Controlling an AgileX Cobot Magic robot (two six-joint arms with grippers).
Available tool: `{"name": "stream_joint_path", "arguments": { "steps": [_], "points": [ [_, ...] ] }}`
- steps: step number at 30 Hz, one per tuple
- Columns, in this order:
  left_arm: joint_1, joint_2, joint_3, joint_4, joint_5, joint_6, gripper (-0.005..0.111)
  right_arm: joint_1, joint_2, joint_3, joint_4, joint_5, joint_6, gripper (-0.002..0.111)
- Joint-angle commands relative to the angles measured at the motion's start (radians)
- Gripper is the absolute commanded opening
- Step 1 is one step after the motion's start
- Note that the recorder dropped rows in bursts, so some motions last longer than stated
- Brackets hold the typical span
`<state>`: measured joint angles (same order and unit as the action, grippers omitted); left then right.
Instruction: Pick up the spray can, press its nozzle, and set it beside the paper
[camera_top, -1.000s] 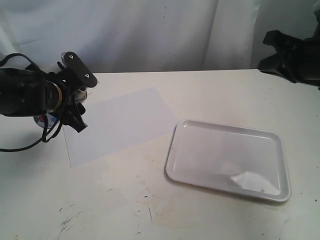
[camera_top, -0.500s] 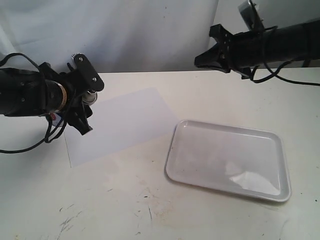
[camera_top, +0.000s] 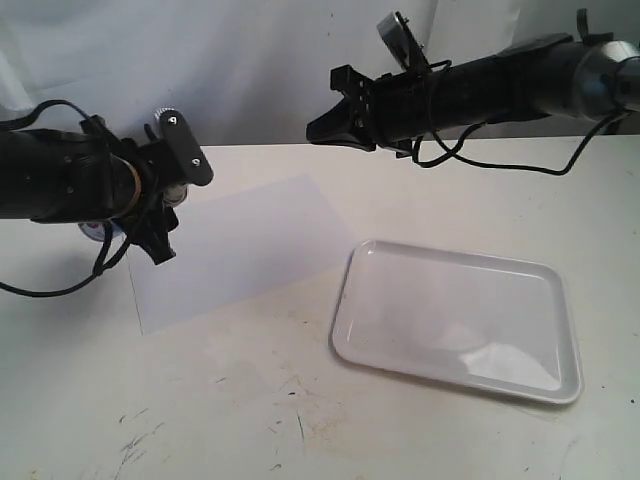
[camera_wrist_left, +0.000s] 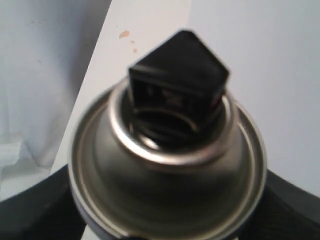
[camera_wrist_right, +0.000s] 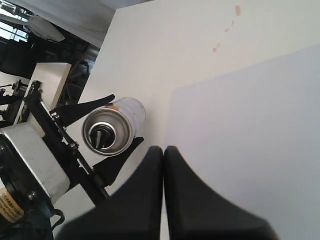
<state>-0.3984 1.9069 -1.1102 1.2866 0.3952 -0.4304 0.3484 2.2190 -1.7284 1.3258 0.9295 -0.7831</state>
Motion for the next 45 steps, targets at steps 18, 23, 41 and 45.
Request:
{"name": "stream_joint_path", "arguments": {
  "steps": [18, 23, 41, 45],
  "points": [
    [-0.049, 0.116, -0.105, -0.104, 0.053, 0.206, 0.0, 0.023, 0.143, -0.083, 0.121, 0.081, -0.07, 0.0],
    [-0.049, 0.116, -0.105, -0.104, 0.02, 0.207, 0.0, 0.04, 0.147, -0.085, 0.111, 0.097, -0.07, 0.0],
    [-0.055, 0.116, -0.105, -0.104, 0.015, 0.207, 0.0, 0.139, 0.156, -0.085, 0.078, 0.058, -0.056, 0.0],
    [-0.07, 0.116, -0.105, -0.104, 0.01, 0.207, 0.0, 0.152, 0.174, -0.085, 0.097, 0.046, -0.056, 0.0]
  ]
}}
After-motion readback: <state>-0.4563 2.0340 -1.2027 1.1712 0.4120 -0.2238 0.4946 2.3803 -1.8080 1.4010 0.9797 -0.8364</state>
